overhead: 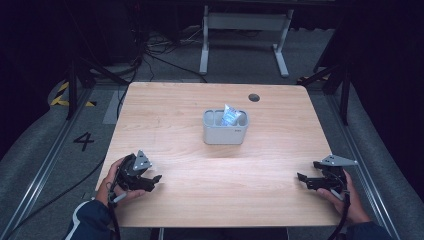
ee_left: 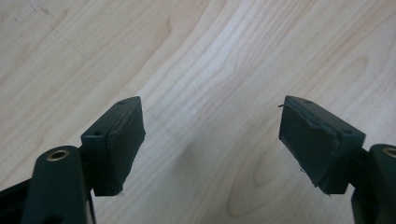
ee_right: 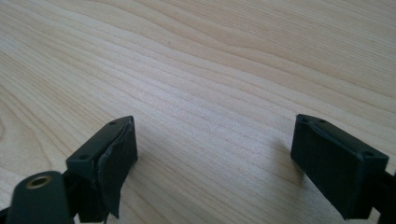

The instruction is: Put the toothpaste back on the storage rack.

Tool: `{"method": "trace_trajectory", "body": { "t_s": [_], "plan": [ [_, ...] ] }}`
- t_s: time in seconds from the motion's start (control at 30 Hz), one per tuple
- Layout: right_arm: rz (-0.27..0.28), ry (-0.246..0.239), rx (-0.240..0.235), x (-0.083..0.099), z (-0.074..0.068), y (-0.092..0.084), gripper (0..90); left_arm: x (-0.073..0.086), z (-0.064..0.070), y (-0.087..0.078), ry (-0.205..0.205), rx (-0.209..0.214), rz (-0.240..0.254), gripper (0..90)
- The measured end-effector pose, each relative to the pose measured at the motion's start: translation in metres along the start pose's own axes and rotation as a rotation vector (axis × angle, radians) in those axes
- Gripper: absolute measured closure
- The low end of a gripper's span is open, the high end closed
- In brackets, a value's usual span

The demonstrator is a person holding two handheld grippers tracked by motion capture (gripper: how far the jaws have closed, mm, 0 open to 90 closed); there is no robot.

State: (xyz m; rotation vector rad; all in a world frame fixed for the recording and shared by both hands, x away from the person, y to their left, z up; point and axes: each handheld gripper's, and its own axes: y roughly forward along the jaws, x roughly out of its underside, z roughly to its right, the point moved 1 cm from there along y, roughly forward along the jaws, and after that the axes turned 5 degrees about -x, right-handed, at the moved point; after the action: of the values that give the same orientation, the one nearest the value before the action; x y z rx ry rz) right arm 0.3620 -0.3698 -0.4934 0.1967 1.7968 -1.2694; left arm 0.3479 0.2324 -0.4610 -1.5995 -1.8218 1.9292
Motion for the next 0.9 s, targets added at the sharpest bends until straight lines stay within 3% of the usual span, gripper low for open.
{"method": "trace_trajectory", "body": {
  "t_s": [0.17,0.43,0.53,0.63,0.7,0.8,0.9],
  "plan": [
    [0.000,0.001,0.000,0.000,0.000,0.000,14.9,0.012,-0.002,-0.005,-0.055,-0.002,0.020,22.0],
    [0.001,-0.001,-0.002,0.000,0.000,0.000,14.8,0.033,-0.007,-0.003,-0.109,0.007,-0.017,20.0],
    [0.000,-0.001,-0.002,0.000,0.000,0.000,14.8,0.042,-0.014,-0.003,-0.172,0.040,-0.012,17.5],
    [0.001,-0.002,-0.001,0.000,0.000,0.000,14.9,0.048,-0.018,-0.003,-0.194,0.056,0.000,15.0],
    [0.001,-0.002,-0.002,0.000,0.000,0.000,14.9,0.057,-0.021,-0.004,-0.216,0.040,0.056,15.1],
    [0.000,-0.002,-0.003,0.000,0.000,0.000,14.9,0.058,-0.023,-0.004,-0.253,0.000,0.049,15.0],
    [0.000,-0.002,-0.003,0.000,0.000,0.000,14.8,0.057,-0.023,-0.003,-0.255,-0.004,0.052,14.1]
  ]
}}
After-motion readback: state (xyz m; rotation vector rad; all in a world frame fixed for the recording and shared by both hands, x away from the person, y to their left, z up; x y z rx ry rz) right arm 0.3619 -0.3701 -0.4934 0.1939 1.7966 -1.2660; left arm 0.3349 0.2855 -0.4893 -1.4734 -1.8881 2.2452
